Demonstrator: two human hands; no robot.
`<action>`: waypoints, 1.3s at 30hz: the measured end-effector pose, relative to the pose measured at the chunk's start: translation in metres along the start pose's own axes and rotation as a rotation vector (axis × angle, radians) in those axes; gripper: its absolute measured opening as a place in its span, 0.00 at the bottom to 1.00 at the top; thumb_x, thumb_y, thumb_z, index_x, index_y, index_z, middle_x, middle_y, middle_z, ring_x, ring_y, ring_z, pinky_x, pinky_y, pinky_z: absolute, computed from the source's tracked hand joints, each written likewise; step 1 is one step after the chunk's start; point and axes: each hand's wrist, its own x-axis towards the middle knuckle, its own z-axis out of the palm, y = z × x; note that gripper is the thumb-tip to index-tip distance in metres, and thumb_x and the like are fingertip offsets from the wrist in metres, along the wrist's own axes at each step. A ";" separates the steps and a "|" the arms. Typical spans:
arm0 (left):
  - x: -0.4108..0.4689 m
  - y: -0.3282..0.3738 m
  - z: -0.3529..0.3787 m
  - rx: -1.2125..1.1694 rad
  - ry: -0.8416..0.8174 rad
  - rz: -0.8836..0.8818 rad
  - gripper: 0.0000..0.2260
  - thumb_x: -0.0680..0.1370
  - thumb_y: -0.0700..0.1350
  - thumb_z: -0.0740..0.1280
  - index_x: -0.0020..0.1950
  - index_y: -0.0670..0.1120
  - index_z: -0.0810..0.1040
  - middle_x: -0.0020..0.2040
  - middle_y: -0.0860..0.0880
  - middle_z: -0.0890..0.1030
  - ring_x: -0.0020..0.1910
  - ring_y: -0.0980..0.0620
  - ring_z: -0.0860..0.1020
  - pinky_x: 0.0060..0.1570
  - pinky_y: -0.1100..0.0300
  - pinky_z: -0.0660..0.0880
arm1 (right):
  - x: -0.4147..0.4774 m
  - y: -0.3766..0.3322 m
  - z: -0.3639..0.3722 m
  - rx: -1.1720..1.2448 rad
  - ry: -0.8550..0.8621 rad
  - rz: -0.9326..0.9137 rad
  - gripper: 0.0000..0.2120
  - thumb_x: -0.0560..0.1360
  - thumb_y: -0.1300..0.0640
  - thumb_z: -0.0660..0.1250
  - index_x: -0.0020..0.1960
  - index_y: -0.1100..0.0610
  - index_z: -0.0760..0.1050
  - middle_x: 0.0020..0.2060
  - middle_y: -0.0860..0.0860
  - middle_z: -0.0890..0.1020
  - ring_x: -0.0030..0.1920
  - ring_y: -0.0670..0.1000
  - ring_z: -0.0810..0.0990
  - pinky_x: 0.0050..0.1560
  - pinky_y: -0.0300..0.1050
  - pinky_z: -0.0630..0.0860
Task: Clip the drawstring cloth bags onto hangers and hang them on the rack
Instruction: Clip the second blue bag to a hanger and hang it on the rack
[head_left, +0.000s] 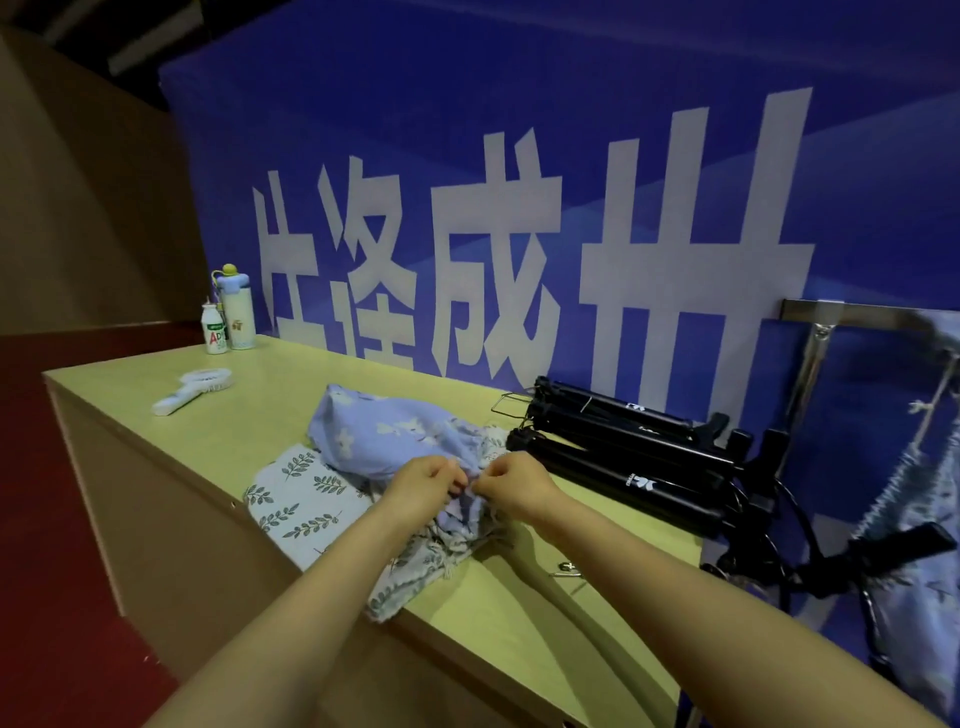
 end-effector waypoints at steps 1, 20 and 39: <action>-0.002 0.002 -0.003 -0.051 0.025 0.010 0.14 0.82 0.45 0.55 0.48 0.40 0.77 0.42 0.45 0.78 0.46 0.47 0.76 0.50 0.55 0.75 | 0.000 -0.004 0.001 0.073 0.015 0.005 0.14 0.72 0.60 0.67 0.29 0.57 0.69 0.26 0.54 0.69 0.28 0.51 0.68 0.33 0.43 0.66; -0.101 0.160 -0.089 -0.416 0.194 0.438 0.13 0.78 0.54 0.61 0.43 0.49 0.80 0.42 0.45 0.83 0.43 0.49 0.82 0.47 0.55 0.80 | -0.099 -0.129 -0.079 0.497 0.214 -0.466 0.16 0.76 0.59 0.65 0.62 0.55 0.67 0.47 0.52 0.78 0.50 0.50 0.79 0.54 0.48 0.78; -0.123 0.065 -0.057 0.070 0.062 -0.147 0.27 0.79 0.59 0.55 0.59 0.38 0.78 0.53 0.38 0.82 0.54 0.39 0.80 0.58 0.46 0.76 | -0.111 0.013 -0.076 0.237 -0.114 0.008 0.05 0.77 0.60 0.65 0.47 0.63 0.76 0.37 0.54 0.79 0.36 0.48 0.76 0.39 0.40 0.75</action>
